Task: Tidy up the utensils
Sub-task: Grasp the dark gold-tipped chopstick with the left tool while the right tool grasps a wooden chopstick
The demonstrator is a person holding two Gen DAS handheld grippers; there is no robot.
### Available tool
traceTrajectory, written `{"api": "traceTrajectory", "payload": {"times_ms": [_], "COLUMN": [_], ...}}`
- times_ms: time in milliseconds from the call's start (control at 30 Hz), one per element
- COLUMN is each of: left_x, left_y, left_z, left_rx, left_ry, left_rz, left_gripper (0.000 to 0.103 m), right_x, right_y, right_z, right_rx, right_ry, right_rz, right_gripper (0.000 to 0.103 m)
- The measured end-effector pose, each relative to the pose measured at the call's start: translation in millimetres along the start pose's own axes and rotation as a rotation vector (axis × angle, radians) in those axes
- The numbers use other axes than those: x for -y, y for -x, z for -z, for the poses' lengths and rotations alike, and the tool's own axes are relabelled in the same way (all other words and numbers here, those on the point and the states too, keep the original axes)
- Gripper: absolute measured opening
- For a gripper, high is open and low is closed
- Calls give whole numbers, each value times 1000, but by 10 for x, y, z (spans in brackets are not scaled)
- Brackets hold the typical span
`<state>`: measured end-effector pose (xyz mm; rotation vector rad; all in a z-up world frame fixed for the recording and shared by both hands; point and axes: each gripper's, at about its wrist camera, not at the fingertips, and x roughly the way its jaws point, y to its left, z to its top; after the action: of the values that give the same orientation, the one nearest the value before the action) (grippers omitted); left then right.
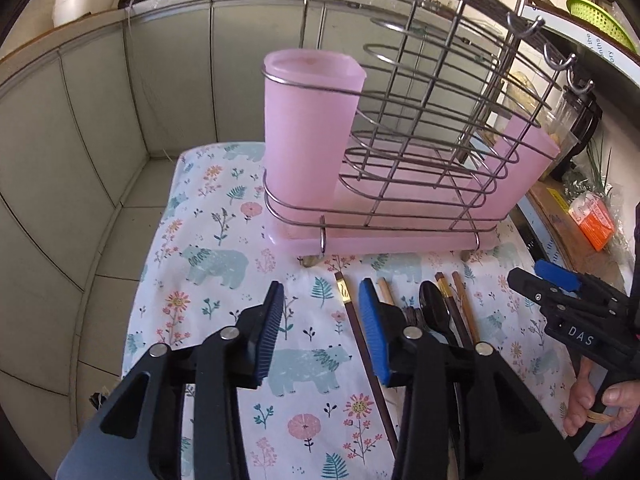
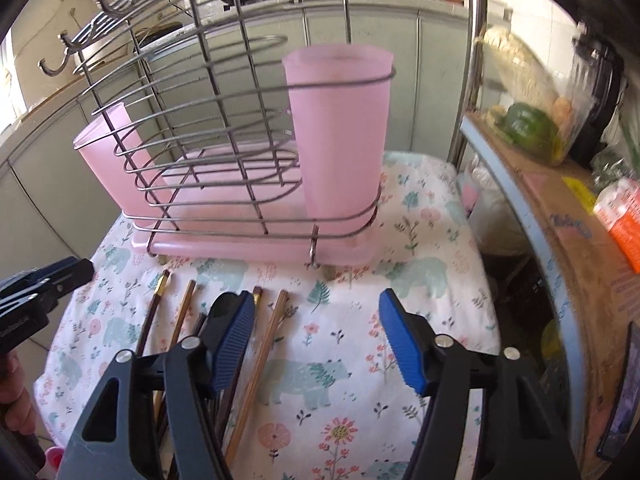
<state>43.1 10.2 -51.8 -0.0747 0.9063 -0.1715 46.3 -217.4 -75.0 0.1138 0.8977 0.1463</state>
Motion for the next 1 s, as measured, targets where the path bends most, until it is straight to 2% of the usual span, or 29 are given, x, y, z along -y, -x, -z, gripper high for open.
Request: {"api": "traceTrajectory", "payload": {"times_ms": [100, 133, 167, 233, 400, 467, 667, 800, 1000], "left_x": [-6, -2, 7, 27, 123, 158, 267, 279, 127], "left_y": [-138, -178, -229, -311, -553, -643, -879, -955, -882], "left_z": [-46, -57, -70, -88, -96, -75, 32, 75, 54], "left_rx": [-94, -119, -151, -203, -306, -336, -434, -441, -427], "left_ry": [12, 15, 20, 30, 27, 15, 4, 6, 63], "left_rz": [35, 45, 61, 85, 74, 58, 50, 48, 101], "left_gripper": [28, 27, 26, 26, 26, 26, 20, 10, 5], "right_x": [63, 70, 86, 118, 182, 226, 308, 292, 243], "right_y": [-65, -76, -93, -115, -205, -260, -404, -467, -556], "right_z": [-17, -19, -22, -18, -15, -20, -25, -17, 21], "right_rx": [-58, -74, -92, -111, -170, -200, -269, -302, -344], "right_ry": [-45, -54, -67, -94, -142, -165, -233, -257, -282], "right_rz": [-61, -74, -92, -120, -166, -181, -264, -306, -331], "right_gripper": [55, 47, 44, 44, 40, 35, 34, 34, 34]}}
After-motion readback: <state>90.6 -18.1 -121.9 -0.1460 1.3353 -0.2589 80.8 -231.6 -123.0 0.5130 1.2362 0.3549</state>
